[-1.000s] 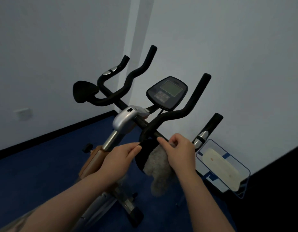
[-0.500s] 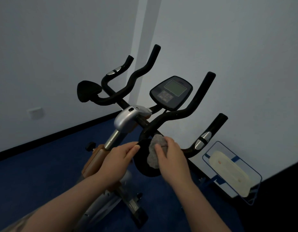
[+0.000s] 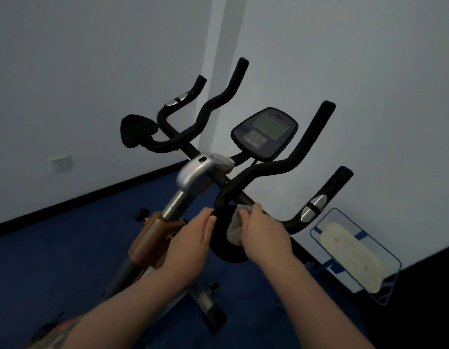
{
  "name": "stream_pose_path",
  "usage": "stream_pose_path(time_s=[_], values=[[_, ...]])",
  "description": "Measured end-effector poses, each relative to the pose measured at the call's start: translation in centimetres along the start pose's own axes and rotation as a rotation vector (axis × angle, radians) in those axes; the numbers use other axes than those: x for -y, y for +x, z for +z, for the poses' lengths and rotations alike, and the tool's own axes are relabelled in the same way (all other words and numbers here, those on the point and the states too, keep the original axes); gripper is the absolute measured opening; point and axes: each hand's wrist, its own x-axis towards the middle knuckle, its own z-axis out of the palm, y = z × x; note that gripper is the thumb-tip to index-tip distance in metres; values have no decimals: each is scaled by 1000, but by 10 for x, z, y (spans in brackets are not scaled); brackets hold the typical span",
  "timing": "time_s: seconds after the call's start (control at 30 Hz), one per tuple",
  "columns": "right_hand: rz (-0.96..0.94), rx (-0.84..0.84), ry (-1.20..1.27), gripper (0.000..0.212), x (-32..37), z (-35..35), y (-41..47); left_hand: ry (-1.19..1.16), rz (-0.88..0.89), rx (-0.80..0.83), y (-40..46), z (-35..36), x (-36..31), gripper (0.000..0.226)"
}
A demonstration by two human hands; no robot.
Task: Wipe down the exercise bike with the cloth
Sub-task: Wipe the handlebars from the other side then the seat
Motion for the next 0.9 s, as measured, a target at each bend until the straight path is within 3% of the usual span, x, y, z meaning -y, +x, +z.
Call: stream_pose_path(time_s=[0.2,0.4,0.6,0.77,0.9], values=[[-47,-49,149,32,4,3,-1,-36,-27,-46,-2,7,-3,34],[-171,162,207,25,-15,-12,7,-252,-99,-188,-9,24,-12,25],[-522,209,21,35,23,-11,43,-446,-241,-382,-17,50,-15,10],[-812,347,-47,29,-3,-31,62,-428,-243,-392,-33,62,-8,6],[-1030,220,-288,21,15,-21,59,-445,-217,-459,-36,69,-6,14]])
